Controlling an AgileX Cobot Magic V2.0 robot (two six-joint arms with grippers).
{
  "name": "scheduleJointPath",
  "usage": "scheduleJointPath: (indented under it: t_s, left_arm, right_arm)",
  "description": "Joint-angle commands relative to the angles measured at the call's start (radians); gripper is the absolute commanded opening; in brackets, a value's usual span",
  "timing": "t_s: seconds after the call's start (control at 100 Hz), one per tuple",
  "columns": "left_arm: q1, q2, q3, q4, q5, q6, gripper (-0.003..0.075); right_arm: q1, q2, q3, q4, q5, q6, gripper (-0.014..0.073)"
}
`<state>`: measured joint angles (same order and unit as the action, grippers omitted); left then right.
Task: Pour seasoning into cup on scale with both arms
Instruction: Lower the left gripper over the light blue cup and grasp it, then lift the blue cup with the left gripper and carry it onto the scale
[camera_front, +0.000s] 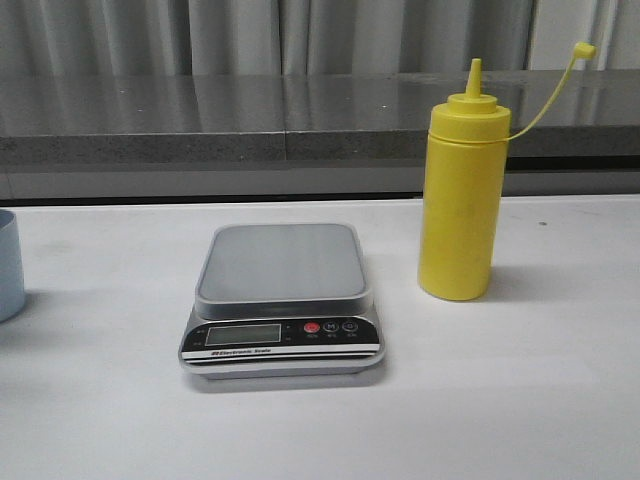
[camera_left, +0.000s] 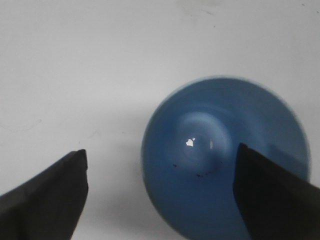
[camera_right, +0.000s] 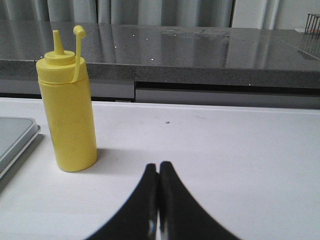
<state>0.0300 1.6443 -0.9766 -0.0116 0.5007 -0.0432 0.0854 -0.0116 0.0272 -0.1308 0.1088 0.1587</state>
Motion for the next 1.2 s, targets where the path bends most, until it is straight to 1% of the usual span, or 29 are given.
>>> scheduleJointPath:
  t_s: [0.0, 0.06, 0.32, 0.48, 0.76, 0.84, 1.02, 1.08, 1.19]
  left_arm:
    - [-0.001, -0.028, -0.032, -0.008, -0.047, -0.003, 0.0480]
    - [-0.001, -0.028, -0.032, -0.008, -0.049, -0.003, 0.0405]
    - [-0.001, -0.028, -0.032, -0.008, -0.067, -0.003, -0.0020]
    - [-0.001, -0.028, -0.043, -0.008, -0.053, -0.003, -0.0020]
    - [-0.001, -0.053, -0.144, -0.022, 0.094, 0.000, -0.0020]
    - [-0.002, -0.066, -0.183, -0.047, 0.151, 0.017, -0.0020]
    - [-0.010, -0.076, -0.280, -0.202, 0.287, 0.162, -0.0020]
    - [-0.027, -0.076, -0.305, -0.241, 0.313, 0.190, -0.0020]
    - [-0.077, -0.076, -0.338, -0.250, 0.325, 0.190, -0.0020]
  right_arm:
    - [-0.007, -0.020, -0.021, -0.001, -0.083, -0.003, -0.0069]
    - [-0.007, -0.020, -0.021, -0.001, -0.083, -0.003, -0.0069]
    - [-0.007, -0.020, -0.021, -0.001, -0.083, -0.003, -0.0069]
    - [-0.007, -0.020, -0.021, -0.001, -0.083, -0.003, -0.0069]
    - [-0.007, -0.020, -0.021, -0.001, -0.083, -0.003, -0.0069]
    - [-0.007, -0.020, -0.021, -0.001, -0.083, -0.003, -0.0069]
    - [-0.007, -0.020, -0.021, -0.001, -0.083, -0.003, -0.0069]
    - [-0.007, -0.020, -0.021, -0.001, -0.083, -0.003, -0.0069]
    - [-0.007, -0.020, -0.021, -0.001, -0.083, -0.003, -0.0069]
